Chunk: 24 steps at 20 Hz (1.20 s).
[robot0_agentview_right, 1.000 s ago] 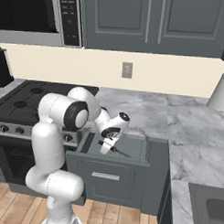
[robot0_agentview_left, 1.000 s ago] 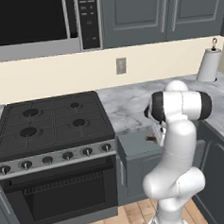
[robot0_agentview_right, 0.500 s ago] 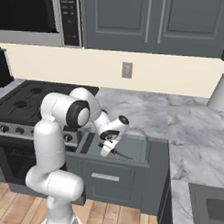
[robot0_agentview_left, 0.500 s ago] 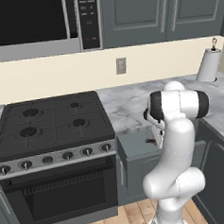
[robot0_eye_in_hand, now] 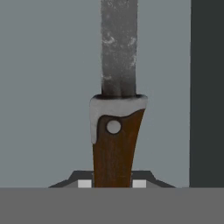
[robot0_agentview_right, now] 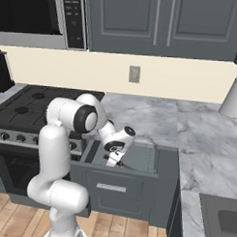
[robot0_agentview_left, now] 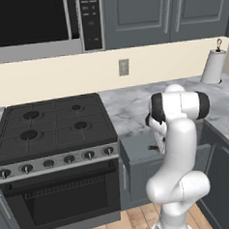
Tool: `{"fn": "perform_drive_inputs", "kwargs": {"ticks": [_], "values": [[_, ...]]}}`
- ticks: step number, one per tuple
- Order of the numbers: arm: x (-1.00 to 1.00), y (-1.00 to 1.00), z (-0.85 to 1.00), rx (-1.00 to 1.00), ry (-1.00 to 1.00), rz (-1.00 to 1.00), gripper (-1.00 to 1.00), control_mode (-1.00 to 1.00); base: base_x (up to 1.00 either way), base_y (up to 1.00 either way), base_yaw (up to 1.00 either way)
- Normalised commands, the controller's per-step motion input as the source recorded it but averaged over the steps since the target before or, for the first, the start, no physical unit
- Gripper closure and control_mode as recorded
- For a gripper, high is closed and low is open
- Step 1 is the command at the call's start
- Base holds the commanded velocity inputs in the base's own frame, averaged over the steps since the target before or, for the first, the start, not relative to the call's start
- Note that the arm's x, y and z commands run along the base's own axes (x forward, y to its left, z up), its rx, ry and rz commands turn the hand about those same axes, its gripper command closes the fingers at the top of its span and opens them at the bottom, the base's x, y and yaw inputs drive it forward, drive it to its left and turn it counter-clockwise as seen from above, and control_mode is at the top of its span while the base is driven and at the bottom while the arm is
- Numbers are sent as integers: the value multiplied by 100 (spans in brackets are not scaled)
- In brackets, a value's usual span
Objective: Pick up the metallic utensils from the counter and place them in the open drawer. Make sure not to pick up any wooden utensils.
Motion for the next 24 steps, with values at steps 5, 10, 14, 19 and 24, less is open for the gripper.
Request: {"fn": "perform_drive_inputs", "kwargs": {"ticks": [5,10,14,19,24], "values": [[1,0,-26,0,4,0,100,-100,0,0,0],[0,0,-24,0,0,0,100,-100,0,0,0],[0,0,-12,0,0,0,-100,-100,0,0,0],[0,-3,0,0,0,0,-100,-100,0,0,0],[0,-5,2,0,0,0,-100,-100,0,0,0]]}}
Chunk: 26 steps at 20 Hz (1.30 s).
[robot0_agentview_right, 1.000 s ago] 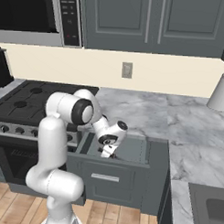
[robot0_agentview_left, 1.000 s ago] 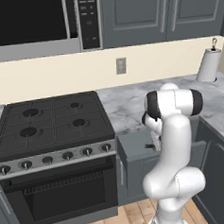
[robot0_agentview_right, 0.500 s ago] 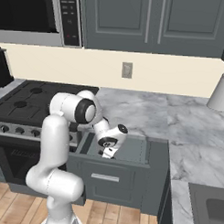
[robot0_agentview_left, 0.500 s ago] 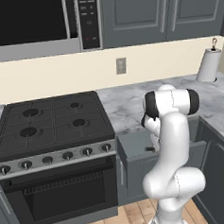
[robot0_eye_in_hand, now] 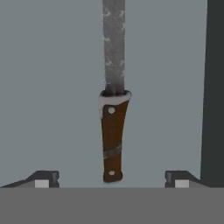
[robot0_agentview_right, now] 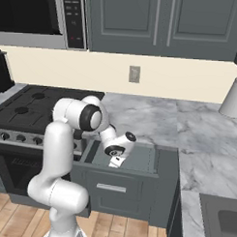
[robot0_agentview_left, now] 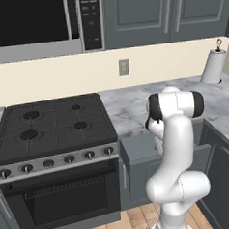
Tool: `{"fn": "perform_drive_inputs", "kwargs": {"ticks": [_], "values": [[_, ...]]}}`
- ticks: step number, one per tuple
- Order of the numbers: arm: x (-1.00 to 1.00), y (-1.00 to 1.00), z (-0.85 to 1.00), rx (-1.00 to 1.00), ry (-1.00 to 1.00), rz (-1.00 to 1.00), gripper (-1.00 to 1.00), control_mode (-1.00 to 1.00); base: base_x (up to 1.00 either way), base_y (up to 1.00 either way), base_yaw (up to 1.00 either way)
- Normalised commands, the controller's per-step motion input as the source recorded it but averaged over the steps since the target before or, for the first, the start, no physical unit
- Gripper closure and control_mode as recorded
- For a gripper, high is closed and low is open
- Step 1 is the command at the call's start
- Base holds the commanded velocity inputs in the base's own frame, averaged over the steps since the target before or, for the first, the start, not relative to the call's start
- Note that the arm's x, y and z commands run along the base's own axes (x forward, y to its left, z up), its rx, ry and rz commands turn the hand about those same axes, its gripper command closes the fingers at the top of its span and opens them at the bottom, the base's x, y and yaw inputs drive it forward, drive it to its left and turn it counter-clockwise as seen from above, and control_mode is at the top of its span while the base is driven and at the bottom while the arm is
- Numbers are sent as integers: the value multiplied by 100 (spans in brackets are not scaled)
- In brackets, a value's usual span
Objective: Pick up the metallic utensils from the counter and place them in the open drawer. Make sure not to pick up any wooden utensils.
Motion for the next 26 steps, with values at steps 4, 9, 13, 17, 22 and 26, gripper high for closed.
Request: {"fn": "perform_drive_inputs", "kwargs": {"ticks": [4,9,13,17,22,26], "values": [[0,-2,20,0,0,0,-100,-100,0,0,0],[0,-1,42,0,0,-9,-100,-100,0,0,0],[0,0,60,0,0,0,-100,-100,0,0,0],[0,0,64,0,0,0,-100,-100,0,0,0],[0,0,62,0,0,0,-100,-100,0,0,0],[-1,0,60,0,0,0,-100,-100,0,0,0]]}}
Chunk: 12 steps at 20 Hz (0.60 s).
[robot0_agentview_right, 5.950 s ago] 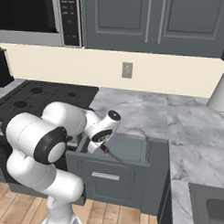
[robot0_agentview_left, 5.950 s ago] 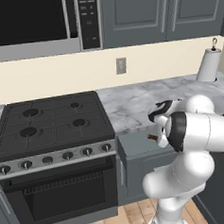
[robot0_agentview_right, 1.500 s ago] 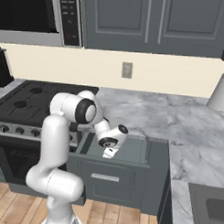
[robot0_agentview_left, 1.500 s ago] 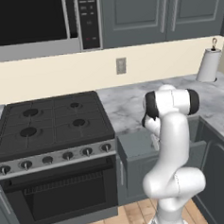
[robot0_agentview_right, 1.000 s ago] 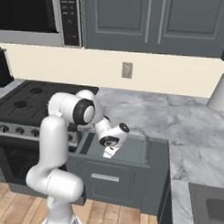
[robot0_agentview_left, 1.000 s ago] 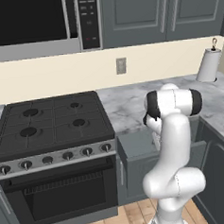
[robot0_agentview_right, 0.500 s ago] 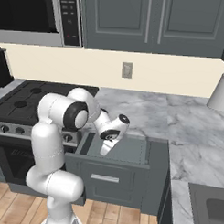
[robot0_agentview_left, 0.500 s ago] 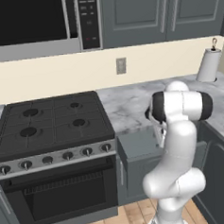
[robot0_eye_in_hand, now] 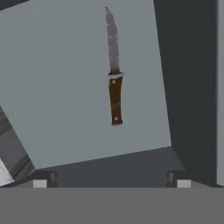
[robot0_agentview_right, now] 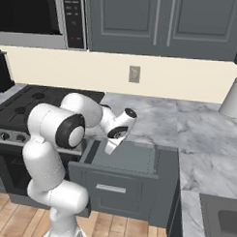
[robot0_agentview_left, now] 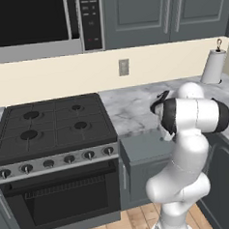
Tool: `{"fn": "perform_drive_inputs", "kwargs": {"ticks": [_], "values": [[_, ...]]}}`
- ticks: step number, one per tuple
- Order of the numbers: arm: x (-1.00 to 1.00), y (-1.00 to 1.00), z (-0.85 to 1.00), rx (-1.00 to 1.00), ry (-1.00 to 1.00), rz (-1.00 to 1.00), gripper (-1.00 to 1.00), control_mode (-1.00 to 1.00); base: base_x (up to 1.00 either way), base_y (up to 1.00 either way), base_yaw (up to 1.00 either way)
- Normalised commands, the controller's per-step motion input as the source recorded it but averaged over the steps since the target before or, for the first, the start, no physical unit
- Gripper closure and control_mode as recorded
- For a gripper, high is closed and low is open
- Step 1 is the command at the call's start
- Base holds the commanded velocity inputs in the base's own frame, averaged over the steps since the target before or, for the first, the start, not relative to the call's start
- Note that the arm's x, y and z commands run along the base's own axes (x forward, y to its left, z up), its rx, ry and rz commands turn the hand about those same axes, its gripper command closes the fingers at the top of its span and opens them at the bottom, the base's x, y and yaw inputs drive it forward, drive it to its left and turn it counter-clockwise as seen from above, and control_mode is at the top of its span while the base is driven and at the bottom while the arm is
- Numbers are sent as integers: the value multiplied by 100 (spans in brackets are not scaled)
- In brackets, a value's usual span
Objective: Pick up the metallic utensils from the counter and place them in the open drawer. Make sure not to pick up any wooden utensils.
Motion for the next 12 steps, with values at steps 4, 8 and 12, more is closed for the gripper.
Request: {"fn": "perform_drive_inputs", "kwargs": {"ticks": [4,8,12], "values": [[-14,0,61,-4,-1,4,-100,-100,0,0,0],[-32,0,55,-16,-8,19,-100,-100,0,0,0],[-41,0,49,-19,0,30,-100,-100,0,0,0]]}}
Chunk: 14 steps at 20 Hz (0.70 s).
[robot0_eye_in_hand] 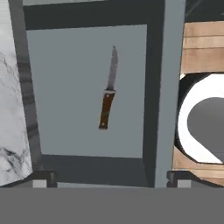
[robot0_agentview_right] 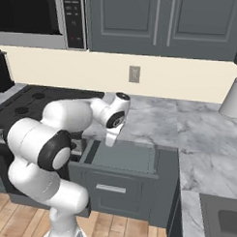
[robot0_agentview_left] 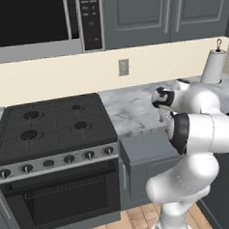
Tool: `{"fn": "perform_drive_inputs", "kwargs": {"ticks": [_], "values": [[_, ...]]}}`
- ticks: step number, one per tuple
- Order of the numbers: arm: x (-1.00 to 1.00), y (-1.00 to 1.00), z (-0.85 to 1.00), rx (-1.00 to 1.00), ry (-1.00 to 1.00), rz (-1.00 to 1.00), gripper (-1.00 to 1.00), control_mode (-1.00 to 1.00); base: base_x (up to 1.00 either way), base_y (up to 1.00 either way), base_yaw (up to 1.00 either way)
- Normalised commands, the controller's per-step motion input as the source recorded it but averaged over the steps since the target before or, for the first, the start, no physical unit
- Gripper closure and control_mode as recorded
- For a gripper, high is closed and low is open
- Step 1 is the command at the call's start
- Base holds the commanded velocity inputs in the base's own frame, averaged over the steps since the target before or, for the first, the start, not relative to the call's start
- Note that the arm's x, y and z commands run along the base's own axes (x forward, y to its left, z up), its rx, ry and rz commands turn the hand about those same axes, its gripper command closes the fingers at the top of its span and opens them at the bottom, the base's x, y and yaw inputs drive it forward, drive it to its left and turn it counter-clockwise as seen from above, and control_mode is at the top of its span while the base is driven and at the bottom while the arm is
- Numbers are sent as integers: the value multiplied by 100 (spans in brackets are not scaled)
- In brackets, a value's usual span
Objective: Pick up the metallic utensils from the counter and place them in the open drawer. Make sure not to pick up any wooden utensils.
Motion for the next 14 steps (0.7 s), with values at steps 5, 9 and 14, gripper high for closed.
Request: {"fn": "perform_drive_inputs", "kwargs": {"ticks": [5,9,14], "values": [[-53,1,51,-24,-11,36,-100,-100,0,0,0],[-53,9,57,-10,-3,37,-100,-100,0,0,0],[-72,14,39,-7,-25,38,-100,-100,0,0,0]]}}
